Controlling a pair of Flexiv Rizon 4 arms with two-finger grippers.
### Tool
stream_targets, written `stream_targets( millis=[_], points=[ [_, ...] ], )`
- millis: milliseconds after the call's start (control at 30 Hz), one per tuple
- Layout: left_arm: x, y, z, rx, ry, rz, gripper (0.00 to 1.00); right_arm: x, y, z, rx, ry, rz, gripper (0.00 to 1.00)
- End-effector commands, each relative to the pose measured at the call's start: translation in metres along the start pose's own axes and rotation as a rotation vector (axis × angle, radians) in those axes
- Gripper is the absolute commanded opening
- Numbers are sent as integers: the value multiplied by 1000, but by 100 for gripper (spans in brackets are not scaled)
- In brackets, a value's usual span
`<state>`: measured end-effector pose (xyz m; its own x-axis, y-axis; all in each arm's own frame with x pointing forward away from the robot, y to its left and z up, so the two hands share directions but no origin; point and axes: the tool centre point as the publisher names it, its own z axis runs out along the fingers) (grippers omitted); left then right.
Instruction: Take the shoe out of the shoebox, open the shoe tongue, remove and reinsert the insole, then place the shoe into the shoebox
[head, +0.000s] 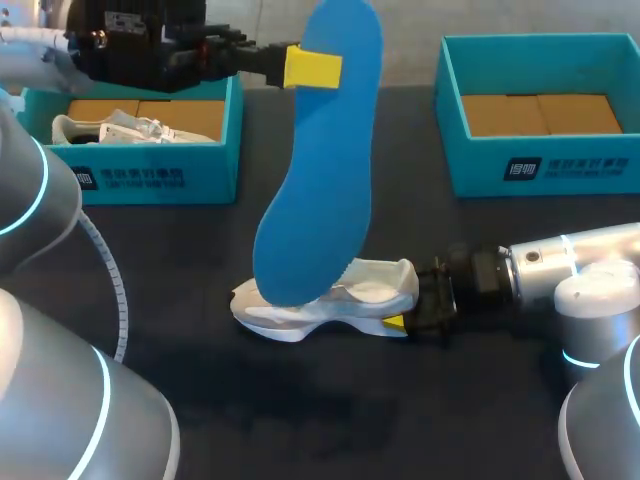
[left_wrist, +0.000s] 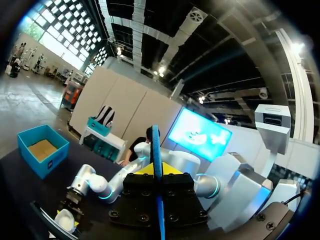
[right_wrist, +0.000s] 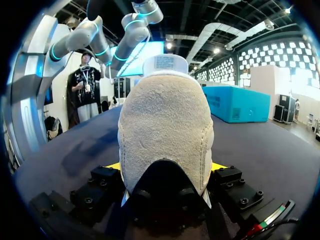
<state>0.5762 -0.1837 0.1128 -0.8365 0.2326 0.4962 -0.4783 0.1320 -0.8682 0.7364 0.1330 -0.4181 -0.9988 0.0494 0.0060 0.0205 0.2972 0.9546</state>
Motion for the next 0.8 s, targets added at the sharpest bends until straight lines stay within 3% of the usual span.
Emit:
stream_targets(
  millis=[33,800],
  points=[
    [4,10,-5,32,-10,4,0,1,-1,2,4,-1,1,0],
    [6,4,-7,37,-23,14,0,1,-1,2,4,-1,1,0]
  ],
)
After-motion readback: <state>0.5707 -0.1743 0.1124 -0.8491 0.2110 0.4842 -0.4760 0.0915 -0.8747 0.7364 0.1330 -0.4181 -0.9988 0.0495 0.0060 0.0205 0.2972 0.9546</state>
